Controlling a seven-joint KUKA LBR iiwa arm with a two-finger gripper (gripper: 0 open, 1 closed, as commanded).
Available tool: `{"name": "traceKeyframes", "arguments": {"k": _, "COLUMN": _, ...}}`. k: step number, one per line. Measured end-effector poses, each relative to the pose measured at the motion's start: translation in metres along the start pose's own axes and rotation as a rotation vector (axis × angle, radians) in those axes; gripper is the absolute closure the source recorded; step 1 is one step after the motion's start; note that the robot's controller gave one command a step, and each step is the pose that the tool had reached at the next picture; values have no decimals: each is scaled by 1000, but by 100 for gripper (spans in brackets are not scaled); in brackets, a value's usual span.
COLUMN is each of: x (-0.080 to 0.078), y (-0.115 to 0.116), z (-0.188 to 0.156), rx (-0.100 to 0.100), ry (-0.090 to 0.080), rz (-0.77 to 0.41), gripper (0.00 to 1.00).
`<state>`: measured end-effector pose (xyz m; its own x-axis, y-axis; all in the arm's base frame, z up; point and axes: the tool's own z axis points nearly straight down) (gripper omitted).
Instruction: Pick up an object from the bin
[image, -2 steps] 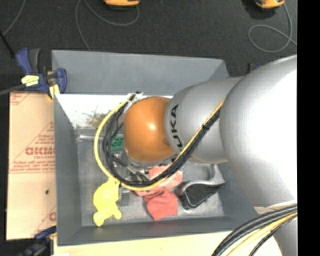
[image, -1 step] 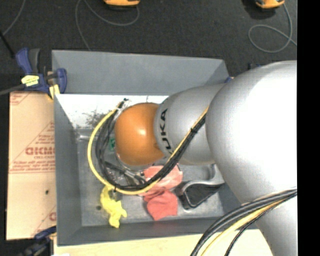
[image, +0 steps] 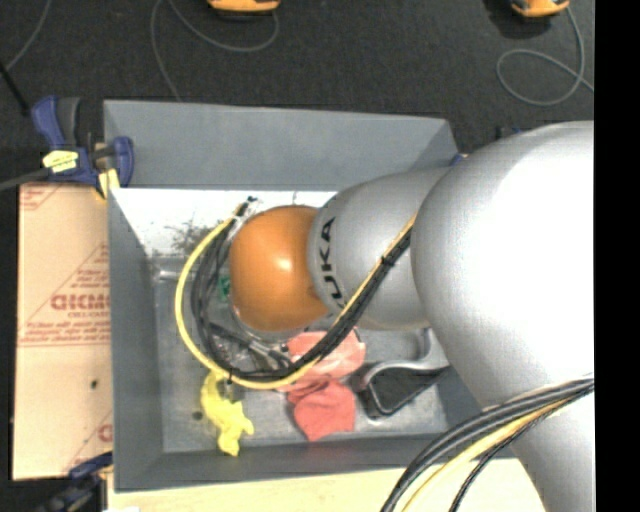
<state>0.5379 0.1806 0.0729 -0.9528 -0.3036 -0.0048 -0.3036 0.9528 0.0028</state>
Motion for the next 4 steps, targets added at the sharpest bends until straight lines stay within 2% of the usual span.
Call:
{"name": "traceKeyframes", "arguments": {"k": 1, "x": -3, "y": 2, "z": -18, "rx": 0, "ry": -1, "rz": 0, "gripper": 100}}
{"name": "traceKeyframes", "arguments": {"k": 2, "x": -10, "y": 8, "z": -57, "rx": -1, "ry": -3, "rz": 0, "gripper": 100}}
{"name": "traceKeyframes", "arguments": {"k": 3, "x": -10, "y": 8, "z": -57, "rx": -2, "ry": -3, "rz": 0, "gripper": 100}}
{"name": "traceKeyframes", "arguments": {"k": 4, "x": -11, "y": 15, "z": -154, "rx": -1, "ry": -6, "rz": -8, "gripper": 100}}
